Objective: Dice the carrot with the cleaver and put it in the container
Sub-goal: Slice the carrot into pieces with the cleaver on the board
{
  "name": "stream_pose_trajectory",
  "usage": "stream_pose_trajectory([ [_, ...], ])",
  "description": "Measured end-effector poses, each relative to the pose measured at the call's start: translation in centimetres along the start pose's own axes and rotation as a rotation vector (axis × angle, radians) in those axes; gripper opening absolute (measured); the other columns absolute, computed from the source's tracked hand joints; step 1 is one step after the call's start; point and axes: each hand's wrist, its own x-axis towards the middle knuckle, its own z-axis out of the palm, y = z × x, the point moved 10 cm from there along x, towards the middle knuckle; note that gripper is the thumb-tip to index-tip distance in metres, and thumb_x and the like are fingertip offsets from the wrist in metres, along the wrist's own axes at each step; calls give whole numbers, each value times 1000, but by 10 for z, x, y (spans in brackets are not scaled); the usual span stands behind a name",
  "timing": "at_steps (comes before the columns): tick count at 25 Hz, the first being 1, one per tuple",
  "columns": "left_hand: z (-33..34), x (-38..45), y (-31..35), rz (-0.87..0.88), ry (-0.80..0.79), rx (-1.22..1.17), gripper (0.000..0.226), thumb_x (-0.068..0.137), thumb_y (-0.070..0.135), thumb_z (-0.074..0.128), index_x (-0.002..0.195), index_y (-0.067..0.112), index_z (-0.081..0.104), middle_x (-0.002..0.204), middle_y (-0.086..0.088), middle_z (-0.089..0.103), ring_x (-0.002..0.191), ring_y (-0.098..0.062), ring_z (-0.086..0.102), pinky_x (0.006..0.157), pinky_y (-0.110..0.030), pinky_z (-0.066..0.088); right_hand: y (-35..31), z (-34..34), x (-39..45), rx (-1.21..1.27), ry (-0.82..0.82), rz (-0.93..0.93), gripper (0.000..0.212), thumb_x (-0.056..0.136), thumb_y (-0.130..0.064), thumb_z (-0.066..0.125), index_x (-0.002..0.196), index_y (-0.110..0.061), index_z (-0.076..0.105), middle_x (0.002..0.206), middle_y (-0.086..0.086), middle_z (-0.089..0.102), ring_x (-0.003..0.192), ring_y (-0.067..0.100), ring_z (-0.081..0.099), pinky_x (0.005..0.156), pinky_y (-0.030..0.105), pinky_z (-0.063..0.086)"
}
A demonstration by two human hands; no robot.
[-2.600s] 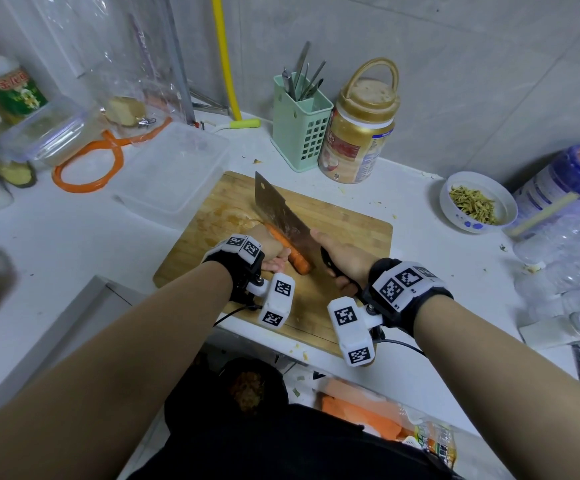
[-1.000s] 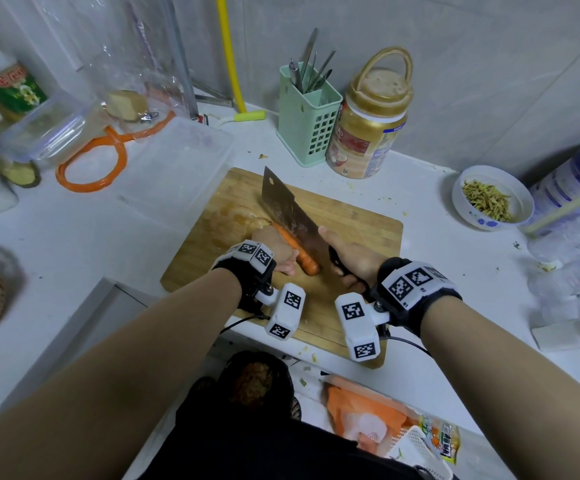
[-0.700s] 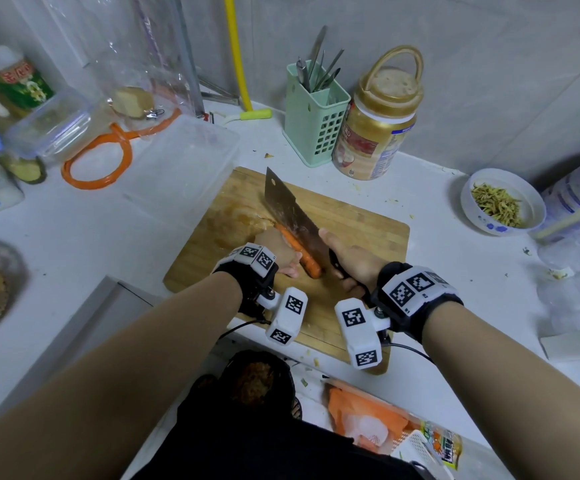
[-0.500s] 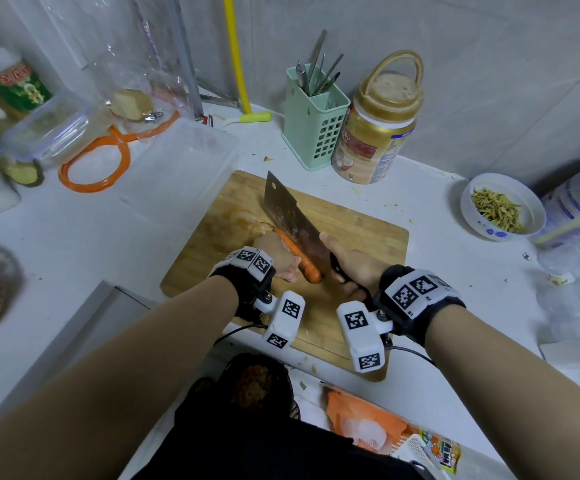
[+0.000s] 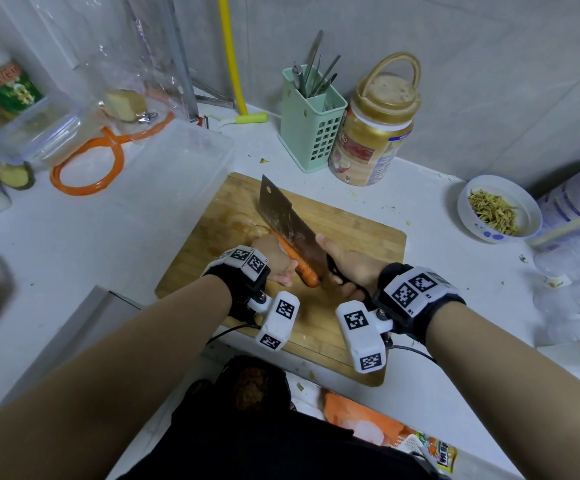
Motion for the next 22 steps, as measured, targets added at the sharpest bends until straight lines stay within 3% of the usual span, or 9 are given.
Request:
stream_pose_trajectory([
  [2,2,4,1,3,-33,-2,19,95,4,59,76,3,56,88,-16,66,80,-21,67,84,-32,55,1,0,0,-4,-8,14,76,80,-86,22,52,-16,34,44,-1,24,35,14,20,39,18,21],
  [4,-2,6,-1,16,6,-6,14,94,4,61,80,0,60,103,-22,68,83,-27,69,82,-35,57,2,0,0,-1,-12,24,76,81,-85,22,52,-16,33,44,-1,24,35,14,20,39,18,22],
  [7,-2,9,0,44,18,11,13,94,2,60,81,0,59,102,-23,68,93,-30,69,87,-38,57,1,1,-2,12,2,18,76,81,-85,23,52,-16,34,43,-1,25,34,14,21,38,17,22],
  [9,0,9,-2,5,-24,2,10,94,2,60,84,-1,59,94,-20,67,87,-28,69,86,-35,56,0,0,-2,26,17,12,76,81,-85,25,51,-16,34,41,-1,25,33,14,21,38,17,23],
  [13,0,9,-3,-31,-34,13,16,93,5,62,97,-10,62,115,-27,65,70,-21,62,77,-29,54,-1,1,-5,30,21,13,75,81,-85,24,53,-16,34,42,-1,25,33,14,20,38,17,23],
  [17,0,12,-1,27,-4,52,26,92,8,64,105,-14,61,111,-29,66,73,-26,67,76,-29,55,-3,2,-8,18,74,0,74,84,-82,25,55,-15,35,40,0,30,32,15,25,39,18,26],
  [20,1,15,-4,33,-18,59,29,93,9,64,109,-15,60,109,-25,67,92,-32,71,64,-25,56,-6,3,-13,-2,156,-24,73,87,-78,26,58,-13,40,45,2,40,39,18,36,46,23,31],
  [22,1,18,-8,28,-5,64,25,93,9,63,106,-13,61,96,-20,69,84,-30,71,65,-24,56,-7,6,-16,12,194,-33,72,88,-76,29,60,-12,42,49,3,42,42,18,38,47,23,30],
])
